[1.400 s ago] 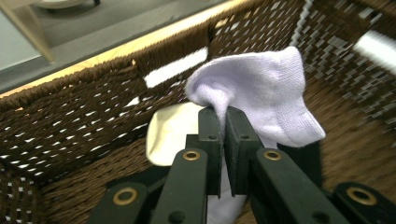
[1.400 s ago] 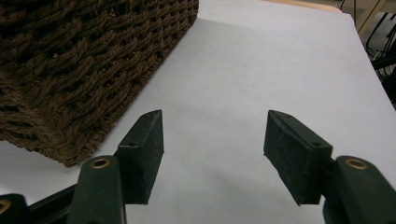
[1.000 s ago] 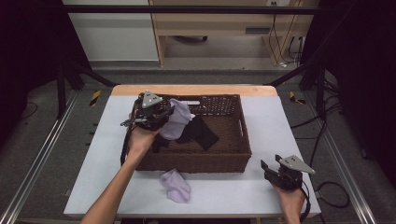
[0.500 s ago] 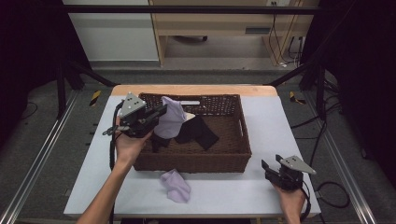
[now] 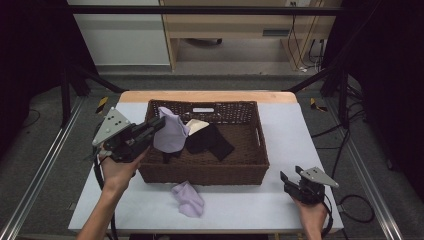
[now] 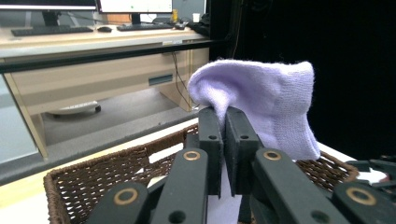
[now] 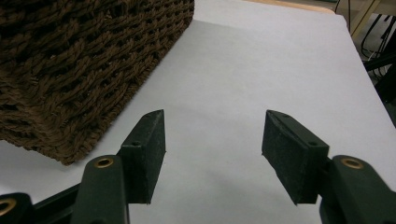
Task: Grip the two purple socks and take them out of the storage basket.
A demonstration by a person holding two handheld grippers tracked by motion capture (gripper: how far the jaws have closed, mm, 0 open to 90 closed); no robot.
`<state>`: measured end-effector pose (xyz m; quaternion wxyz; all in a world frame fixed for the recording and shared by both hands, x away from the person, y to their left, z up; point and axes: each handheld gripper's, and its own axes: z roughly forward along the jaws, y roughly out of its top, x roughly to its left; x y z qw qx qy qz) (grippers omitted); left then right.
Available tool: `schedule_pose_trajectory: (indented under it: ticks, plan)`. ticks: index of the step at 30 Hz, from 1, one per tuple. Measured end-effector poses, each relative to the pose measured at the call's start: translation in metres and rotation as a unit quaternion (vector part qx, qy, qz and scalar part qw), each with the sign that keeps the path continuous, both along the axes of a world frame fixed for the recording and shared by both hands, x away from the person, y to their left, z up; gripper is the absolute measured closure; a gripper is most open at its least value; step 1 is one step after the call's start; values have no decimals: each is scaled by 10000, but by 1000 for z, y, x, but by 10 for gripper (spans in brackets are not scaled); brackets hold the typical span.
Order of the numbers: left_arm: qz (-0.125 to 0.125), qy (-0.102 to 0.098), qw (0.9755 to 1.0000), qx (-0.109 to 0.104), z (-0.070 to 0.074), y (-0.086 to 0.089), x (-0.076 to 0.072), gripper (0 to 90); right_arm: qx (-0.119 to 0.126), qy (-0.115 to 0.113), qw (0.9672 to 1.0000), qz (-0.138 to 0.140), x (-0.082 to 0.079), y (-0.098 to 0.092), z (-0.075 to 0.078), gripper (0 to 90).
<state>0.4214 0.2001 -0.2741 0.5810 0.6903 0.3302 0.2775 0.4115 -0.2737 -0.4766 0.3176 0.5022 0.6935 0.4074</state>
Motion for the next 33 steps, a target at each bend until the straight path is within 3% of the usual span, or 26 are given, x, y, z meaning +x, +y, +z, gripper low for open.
schedule_pose_trajectory:
  ticks: [11, 24, 30, 33]
  plan:
    - [-195, -273, 9994, 45, -4, 11, -41, 850, -24, -2, 10000, 14, -1, 1, 0, 398]
    - [-398, 128, 9988, 245, -45, 13, -67, 849, -13, -5, 10000, 11, -3, 2, 0, 398]
    - [-474, 473, 9968, 448, -73, 10, -71, 849, -13, 4, 10000, 14, -3, 2, 0, 398]
    - [-502, 732, 9942, 604, -89, 7, -68, 848, -35, 8, 10000, 25, -3, 2, -1, 398]
